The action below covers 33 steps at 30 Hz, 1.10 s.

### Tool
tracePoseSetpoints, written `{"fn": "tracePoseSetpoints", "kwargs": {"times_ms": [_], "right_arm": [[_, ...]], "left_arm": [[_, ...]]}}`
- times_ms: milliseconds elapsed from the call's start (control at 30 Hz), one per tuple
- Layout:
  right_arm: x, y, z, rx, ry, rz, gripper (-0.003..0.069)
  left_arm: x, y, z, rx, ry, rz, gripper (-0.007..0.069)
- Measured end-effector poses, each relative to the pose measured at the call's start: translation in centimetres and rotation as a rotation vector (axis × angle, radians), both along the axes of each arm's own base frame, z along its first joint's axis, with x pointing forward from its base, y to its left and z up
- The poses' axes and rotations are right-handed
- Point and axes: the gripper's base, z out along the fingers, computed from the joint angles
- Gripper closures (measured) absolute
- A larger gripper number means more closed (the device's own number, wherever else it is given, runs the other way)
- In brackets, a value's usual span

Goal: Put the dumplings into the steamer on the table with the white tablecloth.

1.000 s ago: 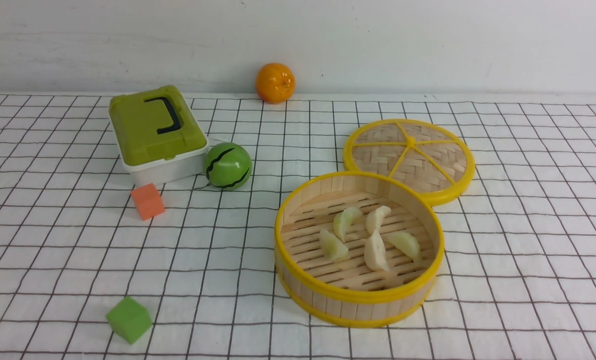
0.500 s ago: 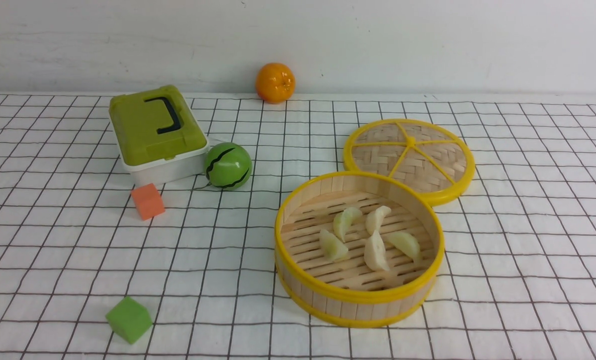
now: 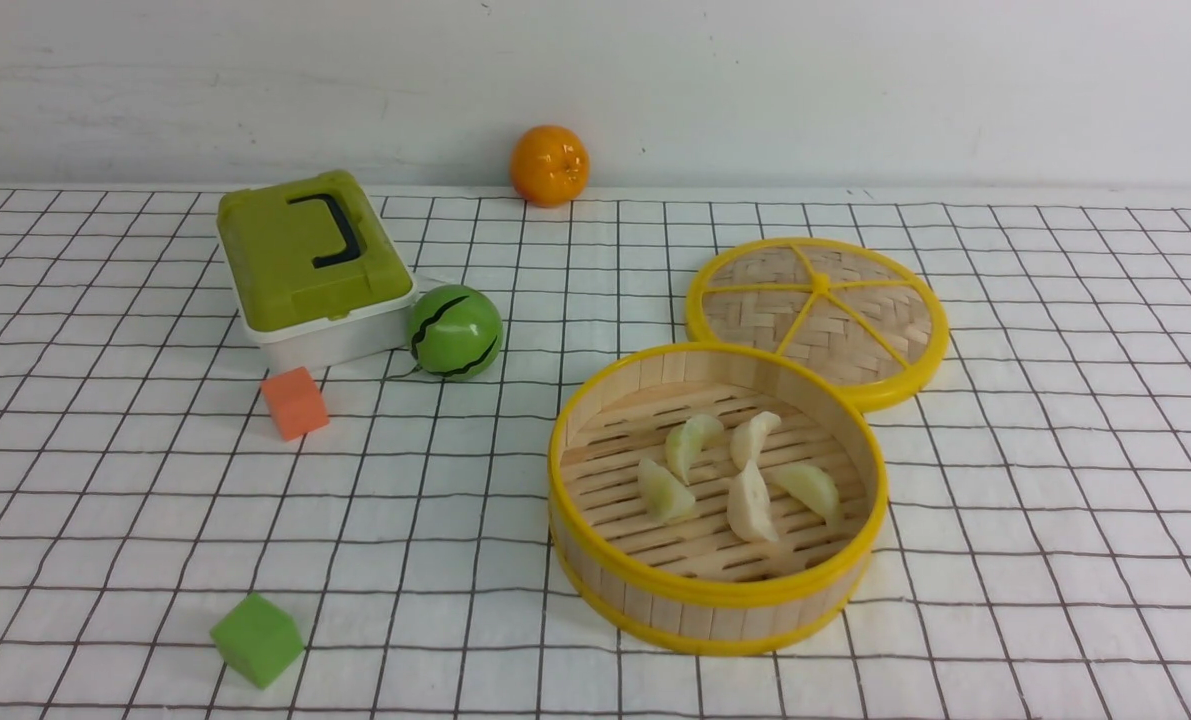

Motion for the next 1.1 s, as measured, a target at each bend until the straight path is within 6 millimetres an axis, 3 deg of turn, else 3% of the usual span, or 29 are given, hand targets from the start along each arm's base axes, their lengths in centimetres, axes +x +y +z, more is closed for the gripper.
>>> {"fn": "tracePoseSetpoints", "kwargs": {"times_ms": [1100], "right_arm": [[0.00,0.00,0.00,-0.001,0.000,0.000,0.0515]], "left_arm": [[0.00,0.00,0.00,0.000,0.000,0.000,0.0637]]}}
